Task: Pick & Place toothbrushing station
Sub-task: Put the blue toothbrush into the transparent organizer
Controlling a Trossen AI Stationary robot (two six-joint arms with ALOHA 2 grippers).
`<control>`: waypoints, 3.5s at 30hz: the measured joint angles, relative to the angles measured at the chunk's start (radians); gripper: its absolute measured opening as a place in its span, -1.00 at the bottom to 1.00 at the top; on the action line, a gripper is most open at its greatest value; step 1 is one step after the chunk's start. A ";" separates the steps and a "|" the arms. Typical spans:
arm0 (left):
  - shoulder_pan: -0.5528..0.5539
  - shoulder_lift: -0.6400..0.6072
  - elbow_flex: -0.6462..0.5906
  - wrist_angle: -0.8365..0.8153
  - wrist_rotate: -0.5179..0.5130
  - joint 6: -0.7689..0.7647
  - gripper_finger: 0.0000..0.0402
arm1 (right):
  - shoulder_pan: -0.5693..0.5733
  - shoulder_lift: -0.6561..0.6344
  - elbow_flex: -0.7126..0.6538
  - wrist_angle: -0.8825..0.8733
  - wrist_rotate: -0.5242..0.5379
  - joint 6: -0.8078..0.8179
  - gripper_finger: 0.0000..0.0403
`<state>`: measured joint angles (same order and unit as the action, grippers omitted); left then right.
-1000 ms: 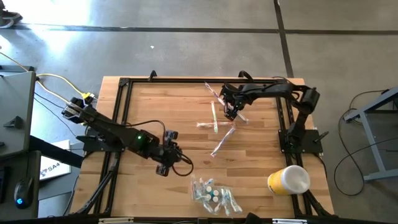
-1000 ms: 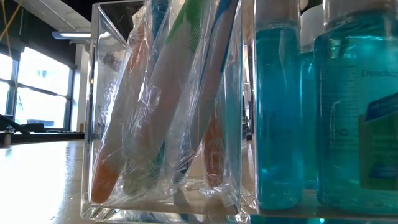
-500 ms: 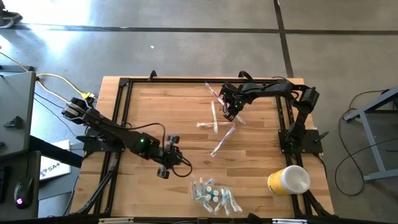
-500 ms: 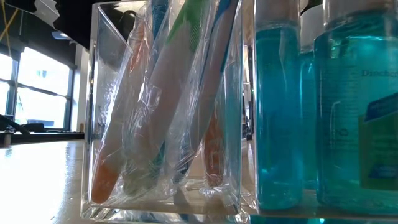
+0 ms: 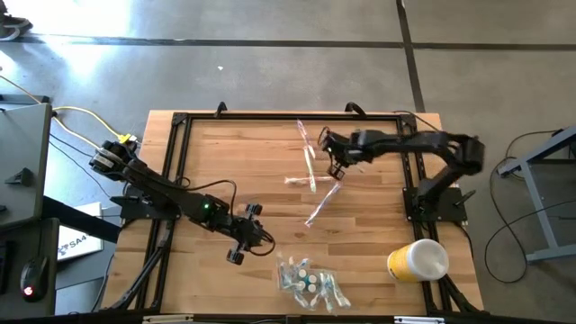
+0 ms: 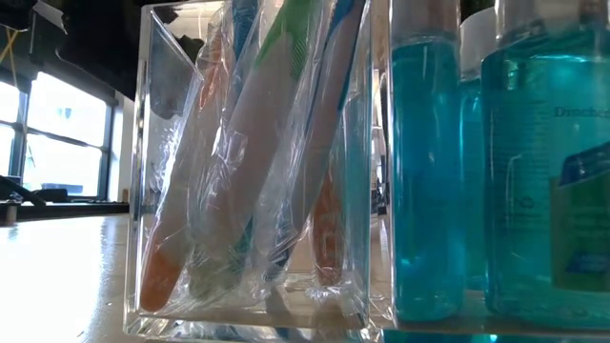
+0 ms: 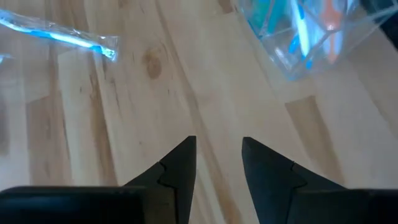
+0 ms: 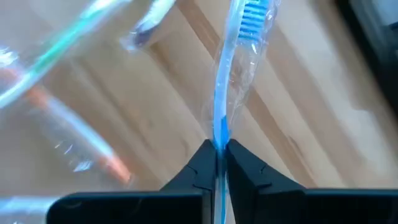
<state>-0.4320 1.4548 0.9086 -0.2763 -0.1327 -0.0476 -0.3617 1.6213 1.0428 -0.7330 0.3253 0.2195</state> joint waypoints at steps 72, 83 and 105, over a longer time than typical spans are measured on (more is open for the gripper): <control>-0.171 0.000 -0.015 0.284 0.089 -0.070 -0.38 | 1.094 -0.025 -0.425 1.754 -0.022 -0.131 -0.93; -0.171 0.000 -0.014 0.283 0.086 -0.065 -0.38 | 1.095 -0.064 -0.390 1.672 -0.089 -0.119 -0.93; -0.171 0.000 -0.014 0.280 0.087 -0.054 -0.38 | 0.935 -0.119 -0.314 1.453 -0.407 -0.182 -0.94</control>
<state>-0.6025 1.4551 0.8944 0.0040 -0.0460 -0.1017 0.5737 1.5025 0.7284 0.7197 -0.0819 0.0372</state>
